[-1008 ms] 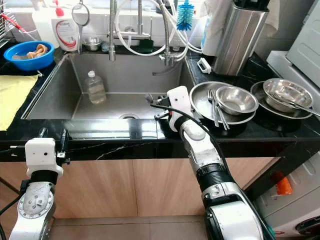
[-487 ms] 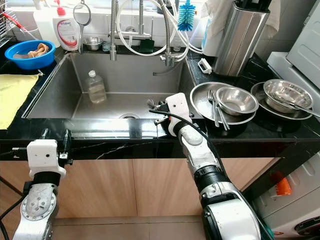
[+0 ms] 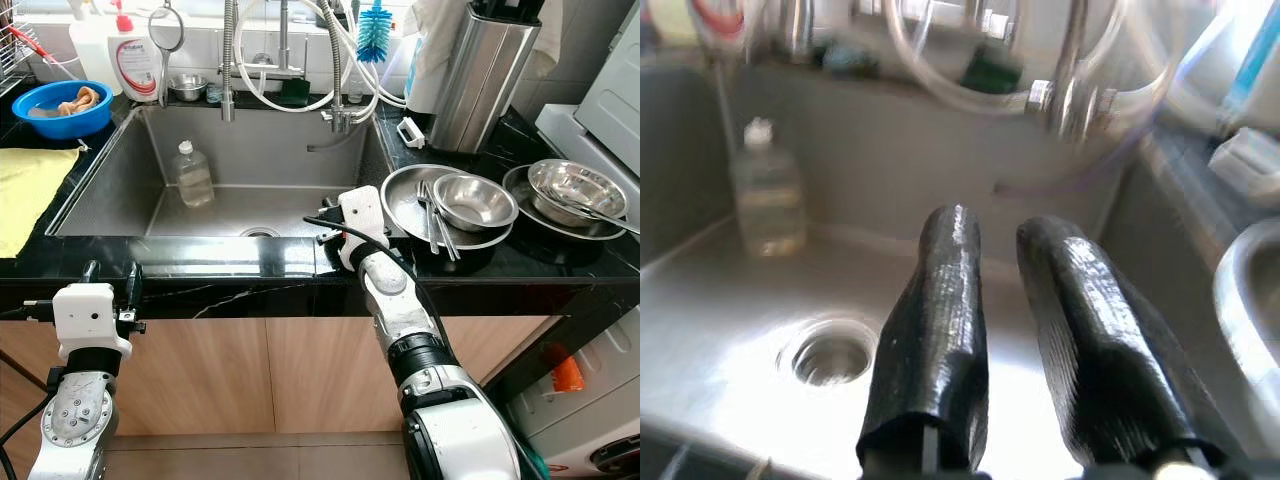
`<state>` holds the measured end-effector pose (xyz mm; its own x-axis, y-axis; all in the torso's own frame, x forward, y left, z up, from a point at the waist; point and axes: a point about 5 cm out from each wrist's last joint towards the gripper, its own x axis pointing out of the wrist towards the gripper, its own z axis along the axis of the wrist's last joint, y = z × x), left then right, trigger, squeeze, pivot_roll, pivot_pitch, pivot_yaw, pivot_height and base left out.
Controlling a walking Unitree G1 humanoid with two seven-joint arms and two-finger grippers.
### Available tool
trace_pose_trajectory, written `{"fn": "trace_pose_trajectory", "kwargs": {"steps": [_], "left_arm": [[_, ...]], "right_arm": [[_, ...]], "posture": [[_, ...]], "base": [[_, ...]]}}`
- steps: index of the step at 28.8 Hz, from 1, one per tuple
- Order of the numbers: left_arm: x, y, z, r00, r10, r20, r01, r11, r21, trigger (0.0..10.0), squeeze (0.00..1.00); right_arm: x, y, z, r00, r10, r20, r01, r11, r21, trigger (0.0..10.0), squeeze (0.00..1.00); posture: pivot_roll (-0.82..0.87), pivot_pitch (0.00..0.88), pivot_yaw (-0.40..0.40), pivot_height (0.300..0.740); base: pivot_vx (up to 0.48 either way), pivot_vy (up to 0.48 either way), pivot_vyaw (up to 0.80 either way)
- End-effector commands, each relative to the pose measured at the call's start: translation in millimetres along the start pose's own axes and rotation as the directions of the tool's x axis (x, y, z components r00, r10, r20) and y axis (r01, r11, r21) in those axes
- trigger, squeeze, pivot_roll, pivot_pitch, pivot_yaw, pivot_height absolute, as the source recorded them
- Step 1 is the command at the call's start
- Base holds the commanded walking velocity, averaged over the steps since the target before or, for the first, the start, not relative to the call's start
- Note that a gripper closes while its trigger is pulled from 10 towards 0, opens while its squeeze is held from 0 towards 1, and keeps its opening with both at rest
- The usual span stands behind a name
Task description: Kitchen organization
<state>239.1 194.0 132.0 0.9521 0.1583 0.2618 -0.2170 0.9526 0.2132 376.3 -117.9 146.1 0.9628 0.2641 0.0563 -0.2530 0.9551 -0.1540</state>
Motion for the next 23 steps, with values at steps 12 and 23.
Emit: {"fn": "trace_pose_trajectory", "kwargs": {"steps": [12,23], "left_arm": [[3.5,-4.4,-5.0,1.000,-0.027,-0.016,0.027,1.000,0.001,10.0,0.00],[5.5,-7.2,-7.3,0.999,-0.027,-0.018,0.027,1.000,-0.002,10.0,0.00]], "right_arm": [[-70.6,-4.9,10.2,0.986,-0.020,0.165,0.040,0.992,-0.117,10.0,0.00],[-104.9,-22.5,-22.2,0.991,-0.133,0.018,0.134,0.985,-0.110,10.0,1.00]], "posture": [[-0.06,0.000,-0.049,0.740],[-0.06,0.000,-0.062,0.740]], "base": [[0.000,0.000,0.00],[0.000,0.000,0.00]]}}
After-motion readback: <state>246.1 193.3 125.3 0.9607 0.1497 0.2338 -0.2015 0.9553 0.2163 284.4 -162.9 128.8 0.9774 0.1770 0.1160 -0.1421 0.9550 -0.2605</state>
